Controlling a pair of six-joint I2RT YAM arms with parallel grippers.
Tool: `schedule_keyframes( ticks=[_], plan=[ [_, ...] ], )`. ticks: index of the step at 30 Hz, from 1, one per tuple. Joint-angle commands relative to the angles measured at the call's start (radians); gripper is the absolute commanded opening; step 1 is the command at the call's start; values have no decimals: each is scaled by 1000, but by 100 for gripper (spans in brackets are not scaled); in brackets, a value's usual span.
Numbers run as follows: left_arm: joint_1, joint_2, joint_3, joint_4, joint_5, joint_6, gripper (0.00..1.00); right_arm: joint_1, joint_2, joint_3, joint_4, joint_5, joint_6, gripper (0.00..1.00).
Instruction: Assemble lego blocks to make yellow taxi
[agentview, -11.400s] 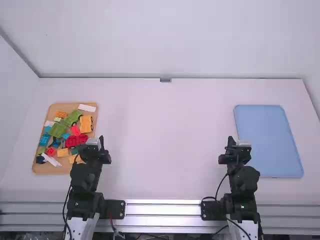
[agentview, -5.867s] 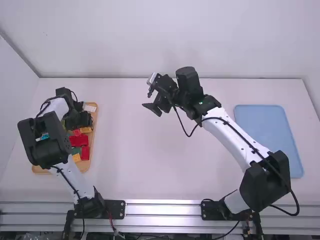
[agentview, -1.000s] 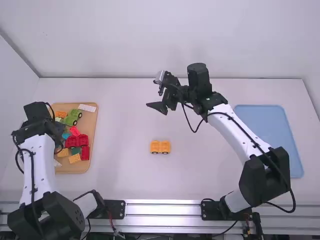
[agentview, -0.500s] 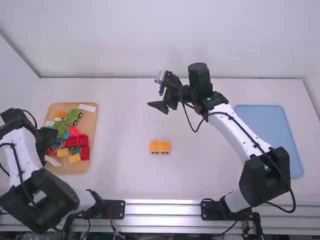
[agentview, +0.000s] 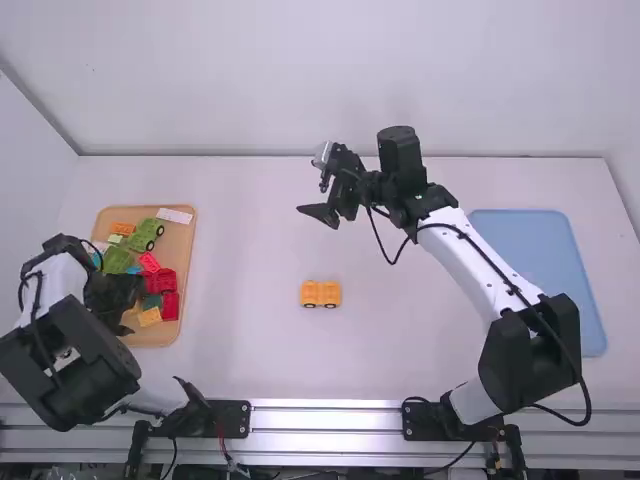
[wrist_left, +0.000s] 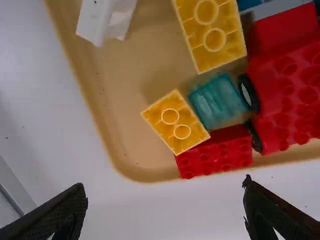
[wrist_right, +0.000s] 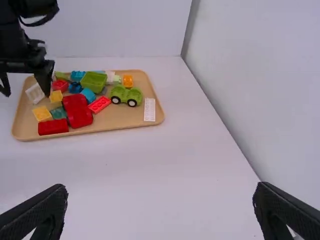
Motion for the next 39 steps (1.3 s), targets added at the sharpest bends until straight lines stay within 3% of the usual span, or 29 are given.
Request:
schedule_keyframes(
  ticks=[1, 12, 19, 26, 35, 39],
  plan=[
    [-11, 2, -42, 18, -8, -45, 79, -4, -7, -3, 0, -3, -3, 99],
    [-76, 2, -108, 142, -26, -58, 70, -5, -7, -3, -22, -3, -18, 99],
    [-80, 2, -118, 121, -68, -76, 62, -6, -7, -3, -53, 1, -55, 99],
    [-68, 2, -79, 13, -117, -79, 62, -15, -7, -3, -46, -2, -55, 99],
    [-66, 2, -72, -7, -214, -148, 68, -17, -7, -3, -47, -2, -55, 99],
    [-74, 2, -77, 16, -218, -149, 66, -17, -7, -3, -48, -2, -55, 99]
  ],
)
